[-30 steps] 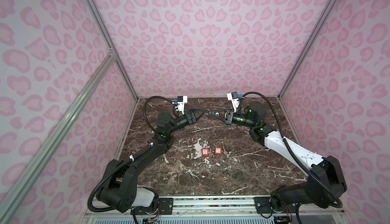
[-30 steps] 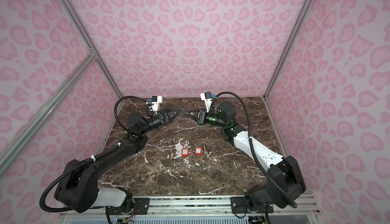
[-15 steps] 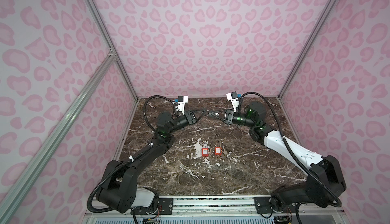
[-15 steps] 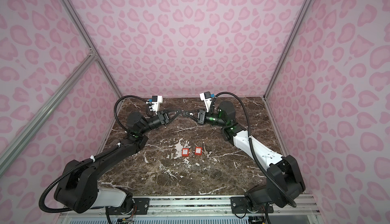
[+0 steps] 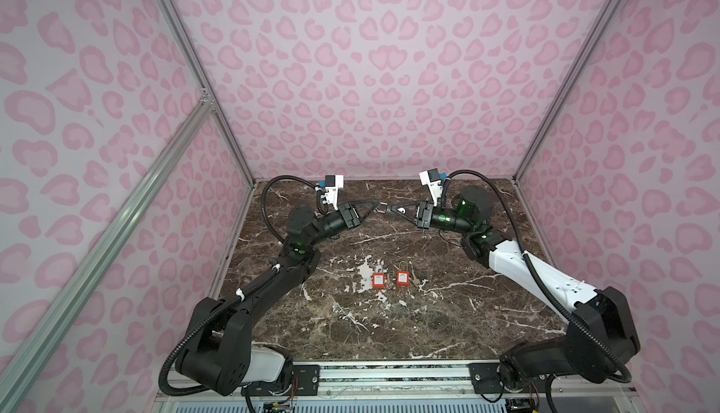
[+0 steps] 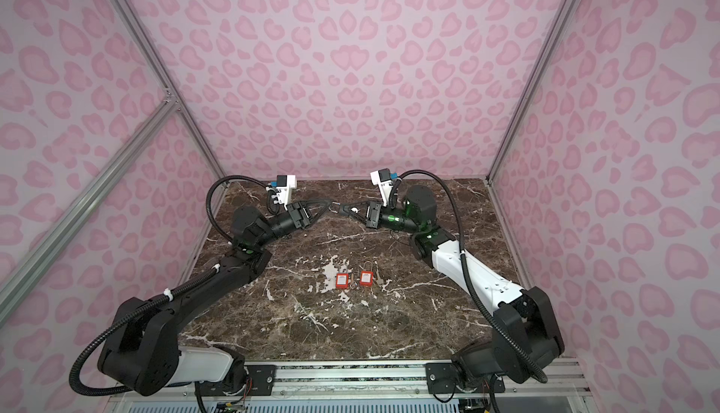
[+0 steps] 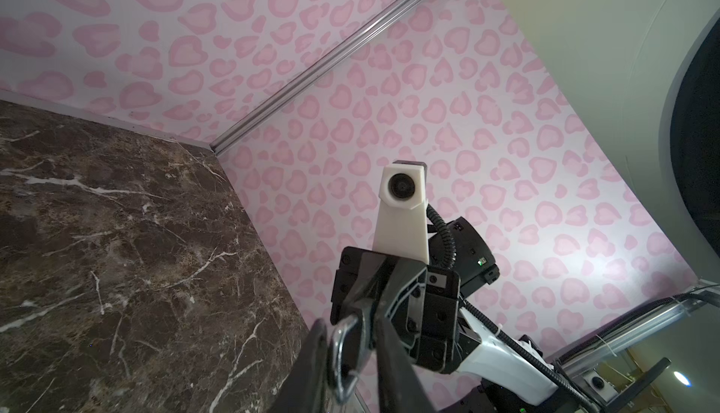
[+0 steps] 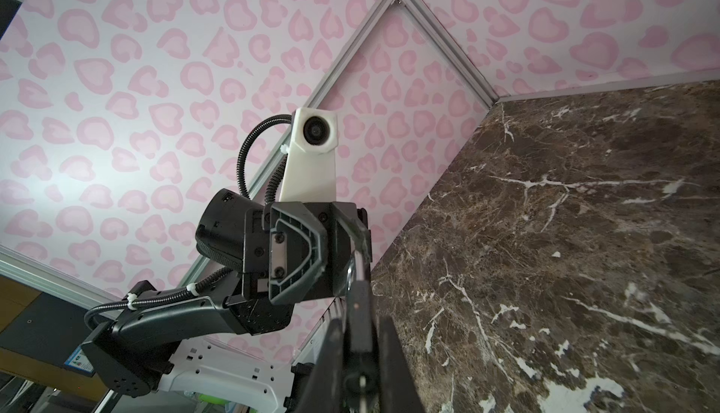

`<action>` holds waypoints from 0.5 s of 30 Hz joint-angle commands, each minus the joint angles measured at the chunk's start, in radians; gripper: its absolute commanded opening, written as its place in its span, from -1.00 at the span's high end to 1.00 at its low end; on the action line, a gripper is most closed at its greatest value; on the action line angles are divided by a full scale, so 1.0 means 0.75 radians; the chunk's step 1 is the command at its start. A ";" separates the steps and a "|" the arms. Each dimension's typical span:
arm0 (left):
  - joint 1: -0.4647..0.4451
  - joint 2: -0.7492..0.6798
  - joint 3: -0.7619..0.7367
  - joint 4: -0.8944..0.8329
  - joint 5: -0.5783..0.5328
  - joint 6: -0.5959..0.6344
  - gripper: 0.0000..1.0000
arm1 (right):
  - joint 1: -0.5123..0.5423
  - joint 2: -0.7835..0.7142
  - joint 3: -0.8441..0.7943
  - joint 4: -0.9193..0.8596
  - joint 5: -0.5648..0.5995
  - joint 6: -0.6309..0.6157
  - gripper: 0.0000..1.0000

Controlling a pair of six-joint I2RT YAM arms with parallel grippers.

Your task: Lock with the key

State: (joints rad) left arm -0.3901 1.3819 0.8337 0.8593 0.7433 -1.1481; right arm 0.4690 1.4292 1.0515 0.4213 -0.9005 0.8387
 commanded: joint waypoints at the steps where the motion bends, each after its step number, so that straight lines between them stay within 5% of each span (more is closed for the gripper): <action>1: 0.001 -0.005 -0.001 0.014 0.010 0.019 0.60 | -0.001 -0.004 -0.003 0.040 -0.019 0.011 1.00; 8: 0.000 -0.009 -0.006 0.006 0.009 0.030 0.90 | 0.000 0.015 -0.001 0.085 -0.044 0.070 1.00; 15: -0.001 -0.023 -0.014 0.000 0.028 0.065 0.93 | 0.000 0.059 -0.002 0.276 -0.104 0.260 1.00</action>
State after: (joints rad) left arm -0.3882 1.3796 0.8276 0.8425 0.7322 -1.1240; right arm 0.4667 1.4612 1.0515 0.4976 -0.9394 0.9508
